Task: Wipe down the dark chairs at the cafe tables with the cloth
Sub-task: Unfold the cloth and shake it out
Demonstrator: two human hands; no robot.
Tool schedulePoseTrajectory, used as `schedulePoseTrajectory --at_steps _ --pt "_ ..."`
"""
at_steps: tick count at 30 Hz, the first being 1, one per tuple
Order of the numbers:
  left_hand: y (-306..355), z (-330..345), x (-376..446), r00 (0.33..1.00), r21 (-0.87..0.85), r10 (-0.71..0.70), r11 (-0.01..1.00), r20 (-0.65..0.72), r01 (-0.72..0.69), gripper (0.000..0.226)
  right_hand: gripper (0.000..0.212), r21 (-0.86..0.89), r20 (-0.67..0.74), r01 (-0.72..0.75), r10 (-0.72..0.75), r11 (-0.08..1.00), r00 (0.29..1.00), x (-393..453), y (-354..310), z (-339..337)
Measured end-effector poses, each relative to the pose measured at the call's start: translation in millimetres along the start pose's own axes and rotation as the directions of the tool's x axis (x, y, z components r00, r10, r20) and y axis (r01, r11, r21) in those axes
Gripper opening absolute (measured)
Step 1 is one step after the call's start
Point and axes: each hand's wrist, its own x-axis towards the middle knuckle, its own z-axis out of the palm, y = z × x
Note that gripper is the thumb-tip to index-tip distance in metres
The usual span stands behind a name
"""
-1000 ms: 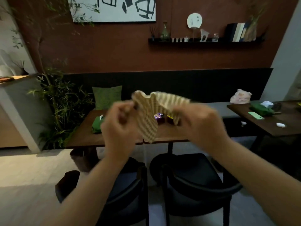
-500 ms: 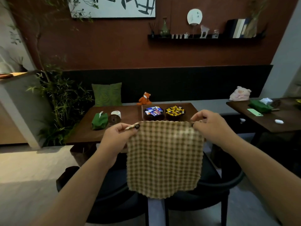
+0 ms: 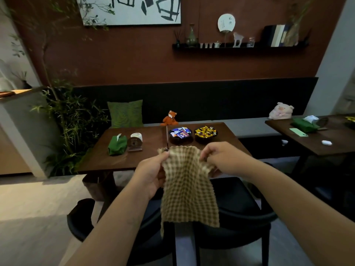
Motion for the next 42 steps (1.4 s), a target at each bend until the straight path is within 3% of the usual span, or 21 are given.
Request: schedulePoseTrajectory --at_steps 3,8,15,19,23,26,27,28,29,30,31,32,36,39,42 --pt "-9.9 5.3 -0.6 0.997 0.053 0.071 0.996 0.027 -0.072 0.020 0.031 0.091 0.190 0.073 -0.089 0.993 0.978 -4.5 -1.0 5.7" --pt "-15.9 5.4 -9.1 0.973 0.069 0.175 0.980 0.148 -0.187 0.023 0.016 -0.066 0.047 0.291 -0.288 0.955 0.956 -10.2 -12.7 9.3" --pt "-14.6 -0.3 -16.3 0.943 -0.007 0.239 0.970 0.230 -0.244 0.026 0.013 -0.269 0.014 0.415 -0.427 0.869 0.904 -5.5 -33.7 22.6" --pt "-8.6 -13.9 -18.8 0.922 -0.148 0.235 0.969 0.308 -0.197 0.040 0.013 -0.337 -0.098 0.491 -0.548 0.803 0.830 4.3 -39.3 38.0" --pt "-7.4 -34.5 -24.8 0.846 -0.118 0.319 0.947 0.427 -0.298 0.027 0.015 -0.299 -0.265 0.504 -0.578 0.810 0.772 13.5 -40.0 54.5" --pt "-7.3 -46.1 -22.1 0.854 -0.120 0.351 0.936 0.385 -0.331 0.027 0.025 -0.255 -0.546 0.542 -0.582 0.800 0.602 17.7 -31.3 65.0" --pt "-5.8 -48.9 -20.8 0.861 -0.138 0.351 0.936 0.368 -0.323 0.025 0.029 -0.180 -0.616 0.551 -0.530 0.815 0.583 18.3 -25.8 66.8" --pt "-4.4 -51.1 -18.7 0.867 -0.158 0.348 0.937 0.357 -0.311 0.023 0.036 -0.031 -0.631 0.547 -0.441 0.836 0.638 18.5 -20.5 69.1" --pt "-3.2 -53.0 -16.0 0.871 -0.178 0.344 0.937 0.351 -0.299 0.023 0.046 0.179 -0.554 0.499 -0.333 0.848 0.763 18.0 -15.6 71.6" --pt "-1.6 -54.9 -12.6 0.873 -0.195 0.340 0.938 0.349 -0.288 0.024 0.056 0.393 -0.401 0.404 -0.241 0.826 0.884 18.9 -9.0 75.3" --pt "-0.1 -56.5 -9.3 0.873 -0.207 0.336 0.938 0.354 -0.277 0.024 0.061 0.562 -0.245 0.287 -0.175 0.776 0.954 20.3 -0.3 79.7" --pt "1.5 -57.7 -5.3 0.870 -0.213 0.334 0.939 0.363 -0.272 0.023 0.056 0.670 -0.146 0.203 -0.142 0.714 0.979 22.7 9.0 83.4" --pt "4.7 -62.0 17.2 0.840 -0.149 0.330 0.944 0.432 -0.294 0.022 0.033 0.763 -0.209 0.206 -0.067 0.613 0.976 26.5 32.5 91.6" --pt "12.4 -62.4 40.8 0.797 -0.040 0.348 0.924 0.493 -0.379 0.027 0.030 0.647 -0.326 0.253 -0.040 0.719 0.945 24.1 37.2 85.3" --pt "23.8 -45.5 59.9 0.745 0.195 0.285 0.853 0.603 -0.485 0.041 0.019 0.486 -0.415 0.235 -0.015 0.842 0.910 22.8 42.7 74.9"
